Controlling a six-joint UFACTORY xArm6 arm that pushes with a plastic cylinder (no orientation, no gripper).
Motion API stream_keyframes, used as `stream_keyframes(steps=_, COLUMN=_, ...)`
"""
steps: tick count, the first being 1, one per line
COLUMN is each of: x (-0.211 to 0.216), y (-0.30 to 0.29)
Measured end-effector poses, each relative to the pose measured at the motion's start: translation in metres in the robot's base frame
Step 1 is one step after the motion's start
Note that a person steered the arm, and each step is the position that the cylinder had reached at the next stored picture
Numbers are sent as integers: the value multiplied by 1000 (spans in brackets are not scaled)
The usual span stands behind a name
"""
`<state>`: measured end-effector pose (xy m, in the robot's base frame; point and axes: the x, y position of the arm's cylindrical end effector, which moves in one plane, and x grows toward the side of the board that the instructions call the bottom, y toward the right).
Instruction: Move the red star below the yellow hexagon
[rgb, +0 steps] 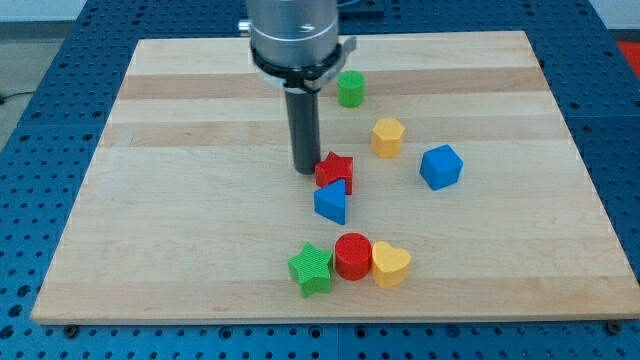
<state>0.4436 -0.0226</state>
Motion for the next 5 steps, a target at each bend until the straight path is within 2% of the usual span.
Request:
stream_keyframes(steps=1, x=1, y=23)
stream_keyframes(steps=4, x=-12, y=26)
stream_keyframes(steps=5, x=6, y=28)
